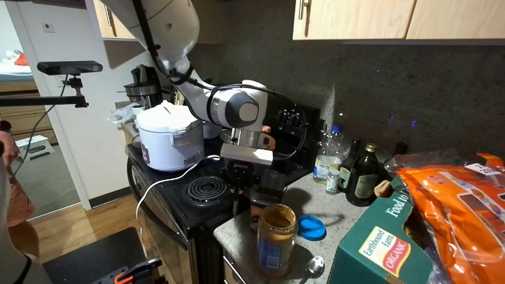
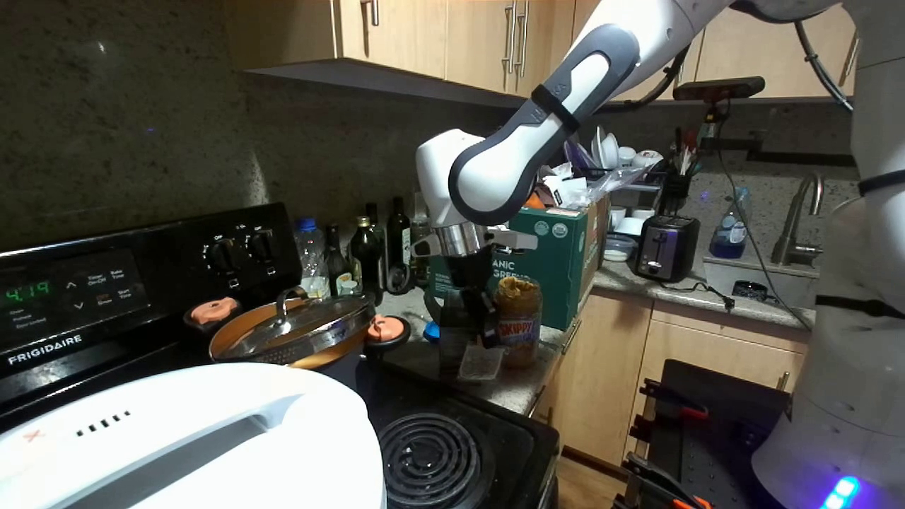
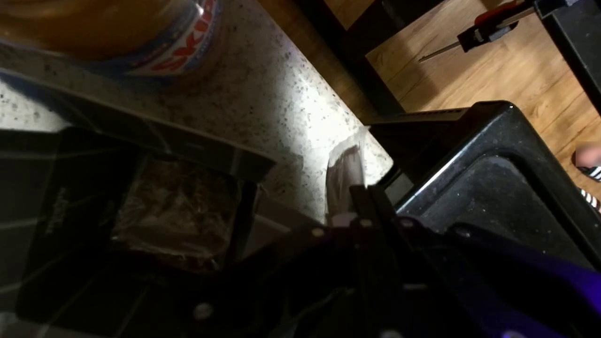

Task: Take one tea bag out of the open box on the left side of the countertop

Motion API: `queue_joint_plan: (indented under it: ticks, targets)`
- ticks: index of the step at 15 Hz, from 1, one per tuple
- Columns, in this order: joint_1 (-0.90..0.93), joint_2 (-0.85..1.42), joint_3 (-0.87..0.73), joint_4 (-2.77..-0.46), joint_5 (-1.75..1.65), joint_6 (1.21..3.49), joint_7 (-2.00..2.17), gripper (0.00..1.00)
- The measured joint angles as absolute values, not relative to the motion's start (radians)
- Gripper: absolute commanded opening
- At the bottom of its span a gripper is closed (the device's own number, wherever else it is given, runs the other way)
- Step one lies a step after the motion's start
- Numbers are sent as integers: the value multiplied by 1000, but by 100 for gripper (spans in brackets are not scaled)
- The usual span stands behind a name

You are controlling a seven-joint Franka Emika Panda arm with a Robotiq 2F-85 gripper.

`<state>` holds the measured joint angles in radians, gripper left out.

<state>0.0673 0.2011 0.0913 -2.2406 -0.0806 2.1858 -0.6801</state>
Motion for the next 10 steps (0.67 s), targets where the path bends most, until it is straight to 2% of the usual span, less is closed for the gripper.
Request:
queue_joint_plan:
  ticks: [10]
  targets:
    - [61, 324, 91, -2154, -154, 2251, -680, 4]
